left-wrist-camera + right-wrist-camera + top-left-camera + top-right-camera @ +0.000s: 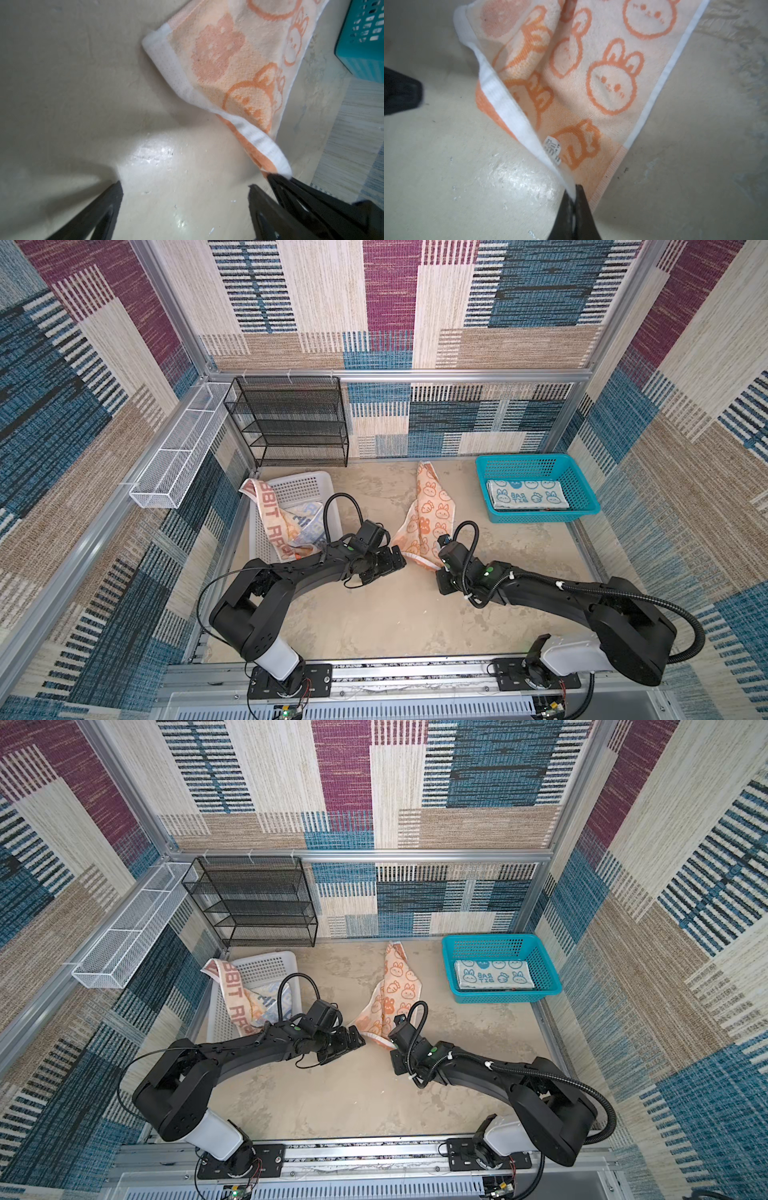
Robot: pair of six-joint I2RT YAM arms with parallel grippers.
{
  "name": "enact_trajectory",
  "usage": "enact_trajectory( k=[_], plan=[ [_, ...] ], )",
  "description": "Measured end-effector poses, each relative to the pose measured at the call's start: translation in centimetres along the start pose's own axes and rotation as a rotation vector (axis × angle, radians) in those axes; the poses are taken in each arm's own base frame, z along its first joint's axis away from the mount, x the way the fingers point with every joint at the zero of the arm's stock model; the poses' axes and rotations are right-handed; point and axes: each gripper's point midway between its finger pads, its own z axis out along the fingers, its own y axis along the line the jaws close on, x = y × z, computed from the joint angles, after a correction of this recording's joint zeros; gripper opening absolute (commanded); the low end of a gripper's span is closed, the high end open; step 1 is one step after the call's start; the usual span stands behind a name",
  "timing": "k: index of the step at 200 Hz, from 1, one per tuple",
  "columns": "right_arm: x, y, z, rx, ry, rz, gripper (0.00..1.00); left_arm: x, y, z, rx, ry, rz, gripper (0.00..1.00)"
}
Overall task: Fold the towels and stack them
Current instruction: 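Pinch the orange towel's near edge corners with both grippers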
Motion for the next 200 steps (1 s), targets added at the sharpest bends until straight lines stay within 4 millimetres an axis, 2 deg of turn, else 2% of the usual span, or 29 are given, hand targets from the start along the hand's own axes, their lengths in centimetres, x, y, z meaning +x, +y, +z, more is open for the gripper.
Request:
enact_trajectory(
  k=[58,130,170,200],
  plan=[
    [-0.9,-0.9,-1.0,-0.003,-0.041,0.029,0.0,-2.0,-1.3,0.7,0.133,-0.115,-0.154,0.92],
    [-1.7,-0.9,-1.8,-0.024,-0.072,0.026,0.0,-4.7,-3.4,3.1,0.284,-0.189,-0.287,0.76],
    [-1.9,-1.0,-2.2,-0.027,-0.089,0.025,0.0,-5.2,-3.1,3.2,0.291,-0.216,-0.3,0.71],
    [-2.2,-1.0,-2.5,-0.03,-0.102,0.029,0.0,-5.7,-2.2,2.9,0.276,-0.247,-0.31,0.69]
  ],
)
